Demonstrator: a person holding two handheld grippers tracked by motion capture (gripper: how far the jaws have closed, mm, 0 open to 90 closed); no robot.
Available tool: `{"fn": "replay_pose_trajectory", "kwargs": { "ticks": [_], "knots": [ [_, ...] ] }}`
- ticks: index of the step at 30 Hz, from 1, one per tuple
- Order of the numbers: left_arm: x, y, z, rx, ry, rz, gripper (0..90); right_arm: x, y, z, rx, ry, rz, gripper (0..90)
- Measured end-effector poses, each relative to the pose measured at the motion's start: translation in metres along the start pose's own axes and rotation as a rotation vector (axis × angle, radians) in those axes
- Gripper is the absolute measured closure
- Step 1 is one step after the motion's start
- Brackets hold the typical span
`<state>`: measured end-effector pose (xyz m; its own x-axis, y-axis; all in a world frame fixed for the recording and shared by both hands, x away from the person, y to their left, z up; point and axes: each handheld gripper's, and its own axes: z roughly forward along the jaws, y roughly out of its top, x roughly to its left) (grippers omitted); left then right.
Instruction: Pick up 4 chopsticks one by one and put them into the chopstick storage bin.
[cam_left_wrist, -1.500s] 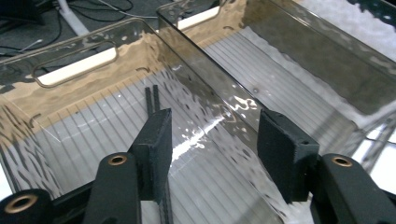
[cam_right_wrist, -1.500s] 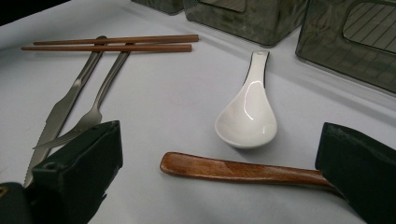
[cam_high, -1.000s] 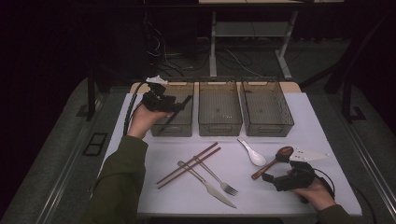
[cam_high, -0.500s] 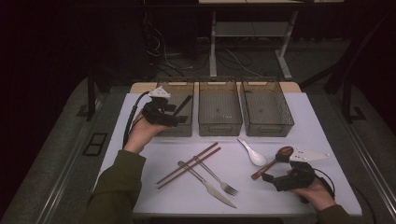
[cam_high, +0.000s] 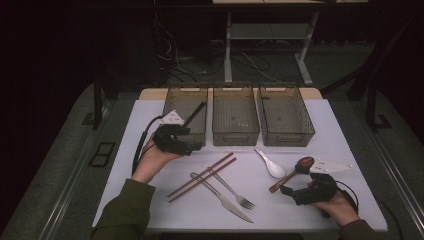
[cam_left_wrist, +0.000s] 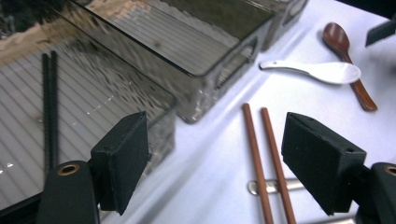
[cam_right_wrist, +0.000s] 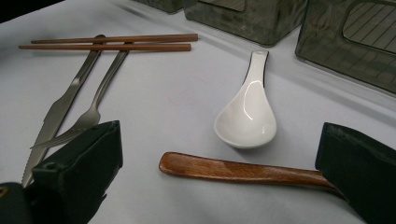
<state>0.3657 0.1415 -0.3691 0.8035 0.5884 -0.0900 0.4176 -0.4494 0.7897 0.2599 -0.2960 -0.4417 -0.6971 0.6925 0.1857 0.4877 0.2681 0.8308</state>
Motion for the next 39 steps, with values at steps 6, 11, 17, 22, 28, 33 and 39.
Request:
{"fn": "replay_pose_trajectory", "kwargs": {
  "ticks": [6,11,17,22,28,33,39],
  "knots": [
    [-0.012,-0.012,-0.001,0.003,-0.018,0.007,21.9,0.000,0.000,0.000,0.000,-0.002,-0.002,0.4],
    [-0.020,-0.024,-0.004,0.002,-0.031,0.006,21.9,0.000,0.000,0.000,0.001,-0.002,0.002,0.4],
    [-0.027,-0.039,-0.012,-0.019,-0.022,-0.011,23.4,0.000,0.000,0.000,0.000,-0.001,0.002,0.5],
    [-0.032,-0.054,-0.015,-0.009,-0.019,-0.030,26.3,0.000,0.000,0.000,0.000,-0.003,0.000,0.5],
    [-0.036,-0.069,-0.016,0.010,-0.023,-0.039,33.5,0.000,0.000,0.000,0.000,-0.004,-0.002,0.5],
    [-0.040,-0.075,-0.018,0.014,-0.028,-0.040,39.5,0.001,0.000,0.000,0.000,-0.004,-0.001,0.5],
    [-0.044,-0.083,-0.015,0.024,-0.031,-0.046,49.4,0.001,0.000,0.000,-0.001,-0.007,-0.004,0.5]
  ]
}}
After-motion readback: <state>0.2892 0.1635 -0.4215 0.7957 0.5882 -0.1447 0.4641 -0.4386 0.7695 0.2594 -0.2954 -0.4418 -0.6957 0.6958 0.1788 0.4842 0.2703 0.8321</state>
